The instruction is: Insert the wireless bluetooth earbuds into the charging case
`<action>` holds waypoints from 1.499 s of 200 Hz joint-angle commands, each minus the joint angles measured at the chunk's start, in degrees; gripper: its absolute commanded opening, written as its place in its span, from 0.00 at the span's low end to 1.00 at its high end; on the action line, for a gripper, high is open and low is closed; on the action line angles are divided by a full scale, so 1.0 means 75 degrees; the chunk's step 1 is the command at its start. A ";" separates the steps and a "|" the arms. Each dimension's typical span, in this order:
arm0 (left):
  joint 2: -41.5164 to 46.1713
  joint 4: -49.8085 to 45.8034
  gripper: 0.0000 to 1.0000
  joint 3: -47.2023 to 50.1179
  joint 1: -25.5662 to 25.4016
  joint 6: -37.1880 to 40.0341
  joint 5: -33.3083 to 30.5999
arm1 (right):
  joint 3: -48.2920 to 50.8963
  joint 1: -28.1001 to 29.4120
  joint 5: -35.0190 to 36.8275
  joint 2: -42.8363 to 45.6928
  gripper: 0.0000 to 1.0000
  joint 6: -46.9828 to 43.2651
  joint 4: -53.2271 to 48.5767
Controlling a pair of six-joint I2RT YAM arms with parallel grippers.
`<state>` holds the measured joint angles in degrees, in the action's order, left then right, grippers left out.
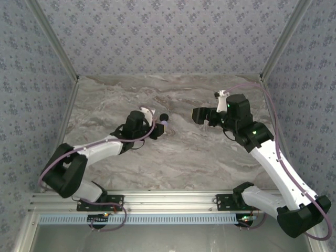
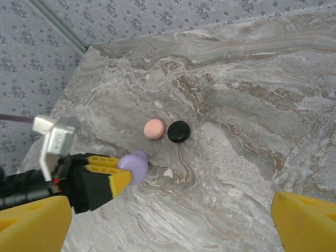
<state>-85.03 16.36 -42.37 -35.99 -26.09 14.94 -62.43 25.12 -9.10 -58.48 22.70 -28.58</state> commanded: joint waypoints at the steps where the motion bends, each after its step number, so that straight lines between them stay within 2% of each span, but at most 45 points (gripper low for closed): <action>1: -0.0469 -0.0210 0.00 -0.0458 0.0026 -0.0241 -0.0006 | 0.0124 -0.0064 0.0142 0.0106 1.00 0.0164 -0.0110; 25: -0.1039 -0.0234 0.00 -0.0641 0.0017 -0.0404 -0.0061 | 0.0144 -0.0098 0.0124 0.0083 1.00 0.0165 -0.0120; 70: -0.1811 -0.0173 0.09 -0.0916 0.0017 -0.0700 0.0070 | 0.0161 -0.0138 0.0054 0.0017 1.00 0.0155 -0.0157; 98: -0.2006 -0.0187 0.22 -0.0982 0.0020 -0.0776 0.0032 | 0.0176 -0.0151 0.0026 0.0024 1.00 0.0158 -0.0167; 184: -0.2291 -0.0492 0.37 -0.1077 0.0032 -0.0612 -0.0254 | 0.0140 -0.0234 -0.0040 0.0049 1.00 0.0116 -0.0234; 243: -0.1691 -0.0670 0.50 -0.1109 0.0077 -0.0478 -0.0328 | 0.0134 -0.0476 -0.0134 0.0140 1.00 0.0006 -0.0305; 300: -0.0183 -0.0576 0.67 -0.0808 0.0173 -0.0202 -0.0611 | 0.0441 -0.1007 0.0151 0.0980 1.00 -0.0212 0.0025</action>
<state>-92.25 11.55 -48.88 -35.24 -29.36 12.34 -60.51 19.31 -9.26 -55.16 22.81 -29.63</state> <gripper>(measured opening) 0.631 0.998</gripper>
